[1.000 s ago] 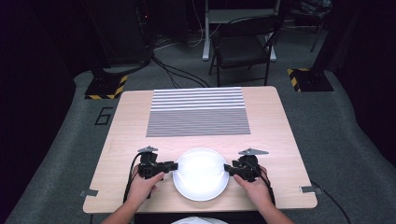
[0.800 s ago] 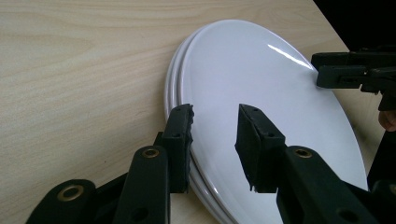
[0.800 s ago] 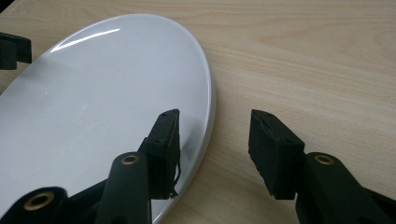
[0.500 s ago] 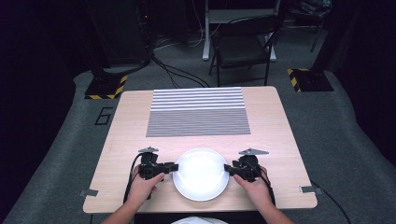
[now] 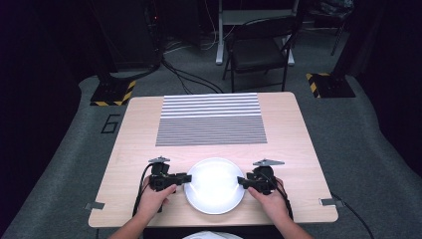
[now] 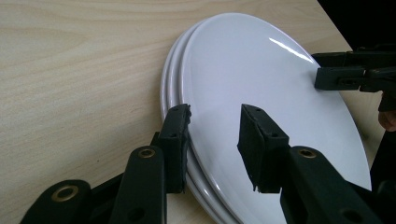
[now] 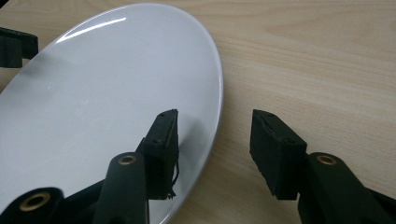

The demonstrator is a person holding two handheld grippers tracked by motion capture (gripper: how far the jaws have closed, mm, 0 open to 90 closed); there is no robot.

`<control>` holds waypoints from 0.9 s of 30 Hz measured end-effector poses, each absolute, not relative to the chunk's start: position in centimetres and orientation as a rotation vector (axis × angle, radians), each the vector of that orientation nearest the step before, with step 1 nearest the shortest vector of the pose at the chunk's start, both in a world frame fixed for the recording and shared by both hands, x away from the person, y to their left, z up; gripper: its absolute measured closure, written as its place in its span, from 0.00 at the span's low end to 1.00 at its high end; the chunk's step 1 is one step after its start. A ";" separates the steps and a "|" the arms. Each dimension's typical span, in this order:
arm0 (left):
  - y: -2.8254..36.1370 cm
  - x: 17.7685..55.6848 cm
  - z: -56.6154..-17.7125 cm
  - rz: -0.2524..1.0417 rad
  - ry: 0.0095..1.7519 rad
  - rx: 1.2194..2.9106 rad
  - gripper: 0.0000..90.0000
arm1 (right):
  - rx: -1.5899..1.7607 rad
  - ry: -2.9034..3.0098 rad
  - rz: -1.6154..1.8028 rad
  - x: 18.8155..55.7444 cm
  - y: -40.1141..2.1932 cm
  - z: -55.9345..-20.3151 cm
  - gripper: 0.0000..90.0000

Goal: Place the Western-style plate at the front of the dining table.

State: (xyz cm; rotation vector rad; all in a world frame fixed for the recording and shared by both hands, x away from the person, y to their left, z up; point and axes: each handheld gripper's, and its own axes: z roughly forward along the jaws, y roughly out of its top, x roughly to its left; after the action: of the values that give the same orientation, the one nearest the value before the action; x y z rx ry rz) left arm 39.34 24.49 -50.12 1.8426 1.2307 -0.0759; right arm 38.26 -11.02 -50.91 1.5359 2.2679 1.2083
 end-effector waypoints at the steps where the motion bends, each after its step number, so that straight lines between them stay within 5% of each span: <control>1: 24.4 39.3 -50.1 -0.077 1.232 1.841 0.70 | 1.544 2.267 1.209 38.2 -11.0 -50.9 0.58; 27: 23.1 39.5 -50.5 -0.095 1.210 1.869 0.69 | 1.548 2.295 1.225 37.7 -10.9 -50.6 0.62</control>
State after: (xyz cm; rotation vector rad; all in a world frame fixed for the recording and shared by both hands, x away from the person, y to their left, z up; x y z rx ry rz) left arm 39.47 23.12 -50.54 1.8692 1.2096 -0.0946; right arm 37.66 -10.88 -50.62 1.5478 2.2953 1.2248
